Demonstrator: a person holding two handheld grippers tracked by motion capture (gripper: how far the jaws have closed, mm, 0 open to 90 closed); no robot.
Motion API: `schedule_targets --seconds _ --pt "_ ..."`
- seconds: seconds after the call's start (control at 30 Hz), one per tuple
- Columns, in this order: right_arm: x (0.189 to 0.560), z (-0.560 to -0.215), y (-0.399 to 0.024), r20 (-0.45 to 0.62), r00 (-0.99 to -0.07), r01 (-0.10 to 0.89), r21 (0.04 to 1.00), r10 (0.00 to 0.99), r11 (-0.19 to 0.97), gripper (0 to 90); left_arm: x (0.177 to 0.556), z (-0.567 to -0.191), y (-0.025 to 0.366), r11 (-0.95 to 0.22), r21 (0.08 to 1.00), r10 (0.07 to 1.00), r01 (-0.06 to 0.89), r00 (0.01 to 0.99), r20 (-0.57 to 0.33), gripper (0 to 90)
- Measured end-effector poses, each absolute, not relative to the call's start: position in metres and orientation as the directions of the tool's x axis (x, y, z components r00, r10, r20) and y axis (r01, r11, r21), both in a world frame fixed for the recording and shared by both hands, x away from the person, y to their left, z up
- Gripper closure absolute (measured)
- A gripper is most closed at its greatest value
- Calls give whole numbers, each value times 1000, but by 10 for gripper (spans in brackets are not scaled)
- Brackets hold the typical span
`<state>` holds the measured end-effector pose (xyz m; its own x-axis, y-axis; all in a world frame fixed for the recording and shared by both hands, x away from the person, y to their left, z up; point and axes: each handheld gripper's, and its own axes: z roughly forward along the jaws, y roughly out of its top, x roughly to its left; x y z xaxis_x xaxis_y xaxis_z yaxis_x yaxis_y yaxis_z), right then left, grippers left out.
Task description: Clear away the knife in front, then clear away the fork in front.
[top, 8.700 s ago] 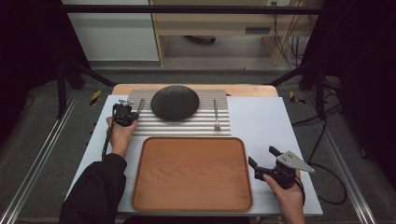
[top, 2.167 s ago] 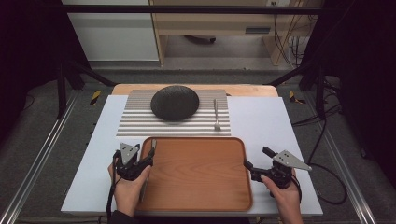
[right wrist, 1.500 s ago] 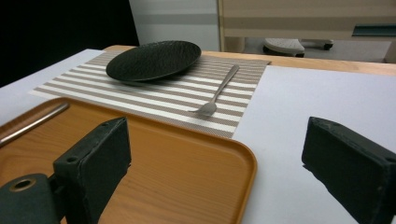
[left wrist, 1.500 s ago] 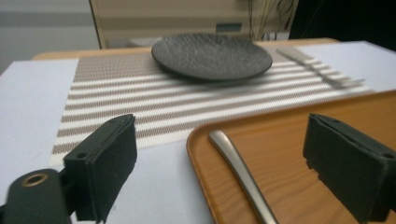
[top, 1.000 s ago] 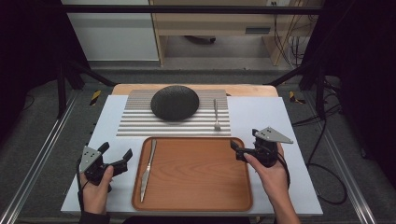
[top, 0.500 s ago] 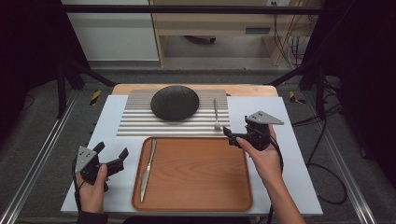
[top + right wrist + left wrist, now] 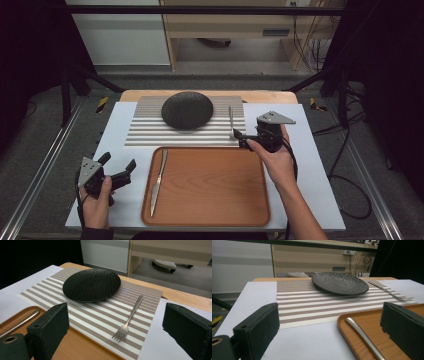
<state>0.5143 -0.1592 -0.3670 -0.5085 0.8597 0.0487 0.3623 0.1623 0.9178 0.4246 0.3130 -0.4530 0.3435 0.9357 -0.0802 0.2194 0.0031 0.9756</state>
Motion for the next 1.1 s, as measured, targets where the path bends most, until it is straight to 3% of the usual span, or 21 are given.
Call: schedule_targets --seconds 0.4,1.1 --pt "532 -367 -159 71 -482 390 910 873 142 85 421 -452 316 -4 978 924 210 375 -77 23" --pt "609 -417 -122 111 -378 541 832 919 122 155 426 -452 327 4 979 921 205 380 -84 22"
